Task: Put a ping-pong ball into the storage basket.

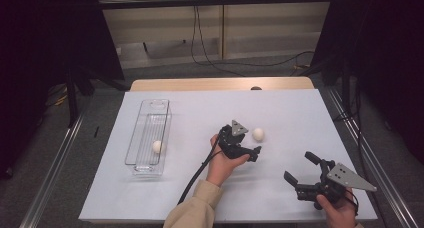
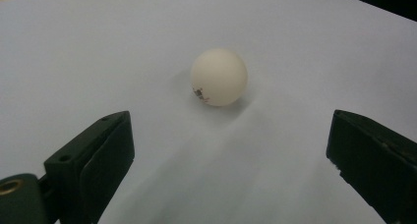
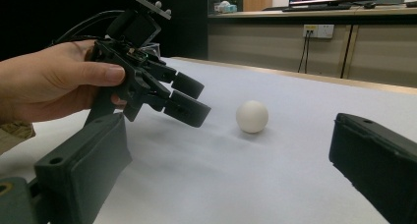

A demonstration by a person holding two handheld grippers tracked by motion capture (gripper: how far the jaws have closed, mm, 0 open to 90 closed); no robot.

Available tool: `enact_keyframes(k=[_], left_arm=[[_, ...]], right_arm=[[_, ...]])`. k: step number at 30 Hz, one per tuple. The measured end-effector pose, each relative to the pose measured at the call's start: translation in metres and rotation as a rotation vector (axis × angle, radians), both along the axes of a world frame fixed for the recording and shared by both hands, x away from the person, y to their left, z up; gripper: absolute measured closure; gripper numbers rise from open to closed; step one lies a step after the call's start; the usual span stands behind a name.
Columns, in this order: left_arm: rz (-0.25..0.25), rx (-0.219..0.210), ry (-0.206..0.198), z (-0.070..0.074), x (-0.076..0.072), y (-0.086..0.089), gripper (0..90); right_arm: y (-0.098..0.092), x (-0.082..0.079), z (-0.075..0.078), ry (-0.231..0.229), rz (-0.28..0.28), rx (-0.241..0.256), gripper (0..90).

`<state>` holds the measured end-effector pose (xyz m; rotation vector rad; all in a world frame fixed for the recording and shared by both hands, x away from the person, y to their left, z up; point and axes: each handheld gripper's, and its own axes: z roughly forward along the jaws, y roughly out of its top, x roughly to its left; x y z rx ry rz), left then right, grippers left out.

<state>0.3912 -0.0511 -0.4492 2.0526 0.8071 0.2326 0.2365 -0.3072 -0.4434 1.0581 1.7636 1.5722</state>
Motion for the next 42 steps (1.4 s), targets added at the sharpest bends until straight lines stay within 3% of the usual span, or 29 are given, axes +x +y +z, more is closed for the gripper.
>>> enact_keyframes(k=[25, 42], left_arm=[[0.011, -0.022, 0.006, -0.001, 0.006, -0.007, 4.2], [0.018, -0.001, 0.007, -0.002, 0.010, -0.014, 4.1]], right_arm=[[0.000, 0.000, 0.001, -0.003, 0.000, 0.002, 1.1], [-0.001, 0.000, 0.001, -0.006, 0.001, -0.001, 1.2]])
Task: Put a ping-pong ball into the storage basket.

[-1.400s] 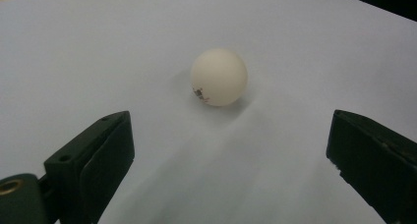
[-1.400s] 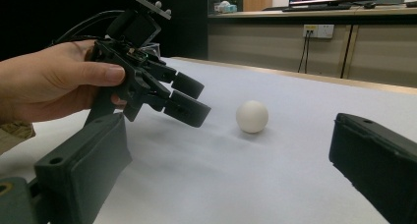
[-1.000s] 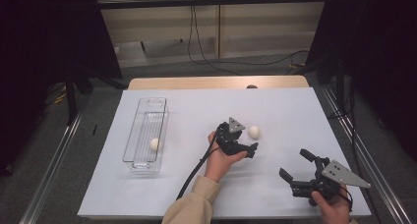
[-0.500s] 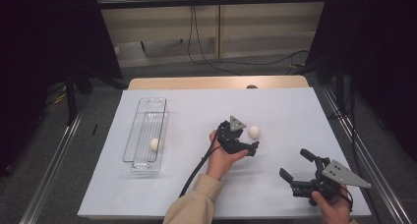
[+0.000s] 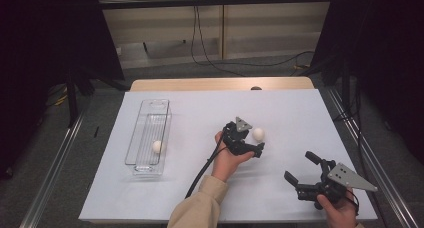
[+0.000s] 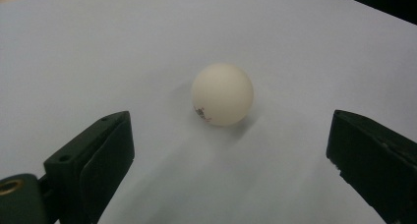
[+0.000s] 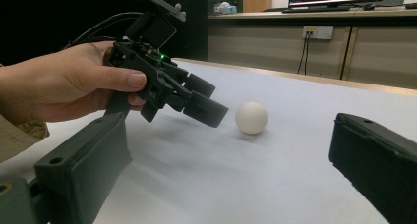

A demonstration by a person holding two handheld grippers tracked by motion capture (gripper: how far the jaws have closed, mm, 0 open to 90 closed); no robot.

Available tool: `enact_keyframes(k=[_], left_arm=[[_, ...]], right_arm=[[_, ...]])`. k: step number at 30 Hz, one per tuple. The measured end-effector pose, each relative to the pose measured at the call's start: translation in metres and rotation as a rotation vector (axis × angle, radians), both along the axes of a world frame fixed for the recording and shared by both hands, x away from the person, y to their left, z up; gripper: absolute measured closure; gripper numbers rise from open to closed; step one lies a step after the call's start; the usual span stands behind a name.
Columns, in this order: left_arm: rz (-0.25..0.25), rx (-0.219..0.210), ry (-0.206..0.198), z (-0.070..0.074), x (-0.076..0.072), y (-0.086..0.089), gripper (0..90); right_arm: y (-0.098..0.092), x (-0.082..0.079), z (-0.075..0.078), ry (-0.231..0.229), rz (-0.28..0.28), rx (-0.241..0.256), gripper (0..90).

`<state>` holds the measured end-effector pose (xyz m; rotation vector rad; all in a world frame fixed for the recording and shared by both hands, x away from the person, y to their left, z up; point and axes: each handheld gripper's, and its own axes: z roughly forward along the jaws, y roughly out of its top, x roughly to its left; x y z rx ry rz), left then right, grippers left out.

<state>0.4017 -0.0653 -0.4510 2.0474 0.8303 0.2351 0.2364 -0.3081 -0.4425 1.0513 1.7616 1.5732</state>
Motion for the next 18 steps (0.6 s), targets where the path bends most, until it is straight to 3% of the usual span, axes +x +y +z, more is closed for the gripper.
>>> enact_keyframes(k=[10, 15, 18], left_arm=[[0.010, -0.007, 0.007, -0.0011, 0.0040, -0.0031, 4.2], [0.009, 0.013, -0.004, -0.0011, 0.0061, -0.0042, 4.1], [0.015, -0.008, 0.006, -0.0013, 0.0065, -0.0053, 4.2]], right_arm=[[0.0005, -0.0001, 0.0000, 0.000, 0.001, 0.001, 1.2], [0.0007, 0.0000, -0.0001, 0.001, 0.000, 0.004, 1.2], [0.0002, 0.0000, -0.0002, 0.001, 0.002, 0.000, 1.2]])
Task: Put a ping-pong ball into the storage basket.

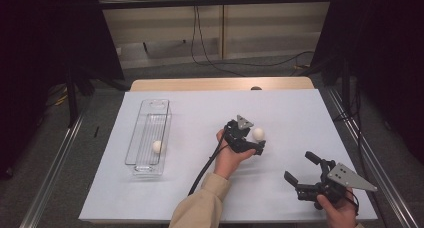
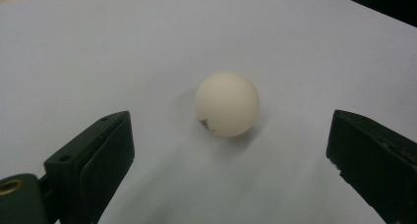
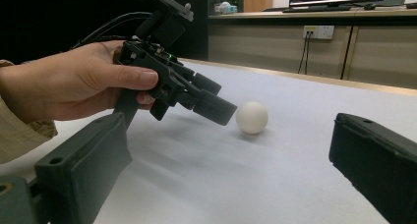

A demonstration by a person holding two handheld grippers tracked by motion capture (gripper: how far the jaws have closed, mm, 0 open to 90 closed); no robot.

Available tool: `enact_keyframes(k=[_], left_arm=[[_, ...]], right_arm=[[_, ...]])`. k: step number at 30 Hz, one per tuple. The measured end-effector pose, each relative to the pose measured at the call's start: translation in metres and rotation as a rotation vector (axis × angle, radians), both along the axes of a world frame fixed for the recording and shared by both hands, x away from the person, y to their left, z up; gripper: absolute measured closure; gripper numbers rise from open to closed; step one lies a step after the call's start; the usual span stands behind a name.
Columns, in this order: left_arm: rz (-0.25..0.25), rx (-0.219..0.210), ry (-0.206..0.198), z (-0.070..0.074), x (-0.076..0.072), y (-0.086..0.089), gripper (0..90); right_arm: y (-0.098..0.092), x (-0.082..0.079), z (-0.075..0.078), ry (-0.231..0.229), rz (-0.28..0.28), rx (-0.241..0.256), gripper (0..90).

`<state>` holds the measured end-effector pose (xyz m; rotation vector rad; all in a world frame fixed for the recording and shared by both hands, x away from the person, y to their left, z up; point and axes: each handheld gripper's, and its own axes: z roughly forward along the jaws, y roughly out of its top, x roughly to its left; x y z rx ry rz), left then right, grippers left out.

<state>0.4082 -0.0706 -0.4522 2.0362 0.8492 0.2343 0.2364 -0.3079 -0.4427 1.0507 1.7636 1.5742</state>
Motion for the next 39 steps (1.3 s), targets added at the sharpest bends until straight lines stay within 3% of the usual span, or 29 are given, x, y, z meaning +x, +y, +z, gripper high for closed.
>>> enact_keyframes(k=[14, 39], left_arm=[[0.000, 0.019, -0.006, -0.003, 0.002, -0.004, 4.5], [0.016, 0.012, -0.005, -0.005, 0.008, -0.012, 4.6]], right_arm=[[0.000, 0.000, 0.000, -0.001, -0.001, 0.001, 1.2], [0.001, 0.000, 0.000, -0.002, 0.007, 0.000, 1.2]])
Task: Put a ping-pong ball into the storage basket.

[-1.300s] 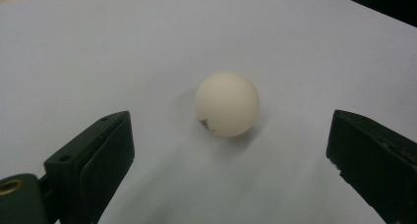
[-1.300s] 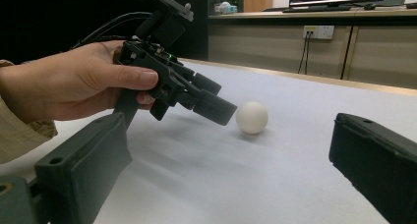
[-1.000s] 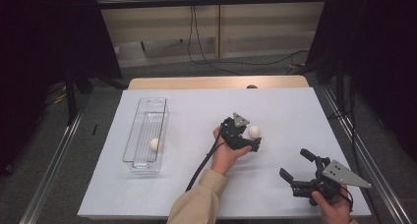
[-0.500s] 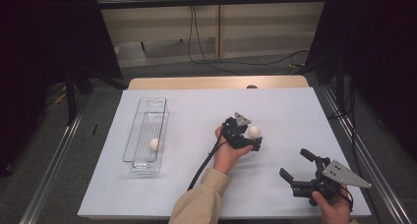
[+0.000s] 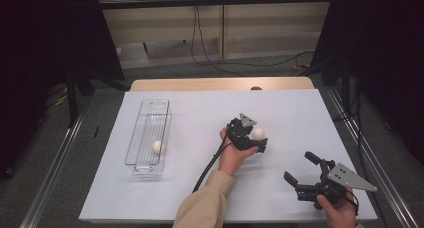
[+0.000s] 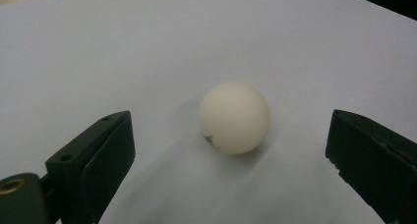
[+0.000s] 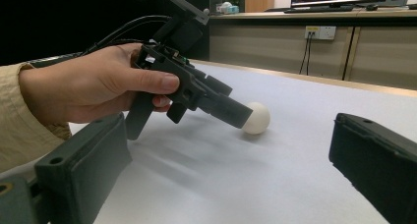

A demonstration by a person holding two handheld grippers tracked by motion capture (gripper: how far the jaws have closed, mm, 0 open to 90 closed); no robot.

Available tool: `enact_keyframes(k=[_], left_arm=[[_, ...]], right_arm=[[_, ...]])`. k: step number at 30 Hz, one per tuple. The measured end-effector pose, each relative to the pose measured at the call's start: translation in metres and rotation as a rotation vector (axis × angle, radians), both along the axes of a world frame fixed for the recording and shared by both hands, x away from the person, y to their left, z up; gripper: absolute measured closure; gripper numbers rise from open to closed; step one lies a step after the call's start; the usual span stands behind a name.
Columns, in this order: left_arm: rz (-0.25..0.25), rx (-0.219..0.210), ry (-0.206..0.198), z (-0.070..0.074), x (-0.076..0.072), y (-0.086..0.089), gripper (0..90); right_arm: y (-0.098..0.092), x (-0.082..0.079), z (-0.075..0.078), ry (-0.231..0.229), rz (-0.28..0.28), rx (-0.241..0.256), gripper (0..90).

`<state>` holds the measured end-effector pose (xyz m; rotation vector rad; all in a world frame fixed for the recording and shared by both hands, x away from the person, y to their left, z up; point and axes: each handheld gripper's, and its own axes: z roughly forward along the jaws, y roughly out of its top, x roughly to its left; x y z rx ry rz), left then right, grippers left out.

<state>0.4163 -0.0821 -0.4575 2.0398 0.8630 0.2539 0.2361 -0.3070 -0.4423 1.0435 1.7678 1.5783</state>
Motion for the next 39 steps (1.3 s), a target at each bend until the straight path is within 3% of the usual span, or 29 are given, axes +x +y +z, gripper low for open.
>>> enact_keyframes(k=[22, 39], left_arm=[[0.000, 0.009, 0.013, -0.0034, 0.0043, -0.0078, 6.6], [-0.014, 0.011, 0.006, -0.0066, 0.0071, -0.0104, 19.5]], right_arm=[[0.0008, -0.0003, 0.0005, 0.000, 0.001, 0.002, 1.2], [0.0010, -0.0003, 0.0006, -0.001, 0.002, 0.002, 1.2]])
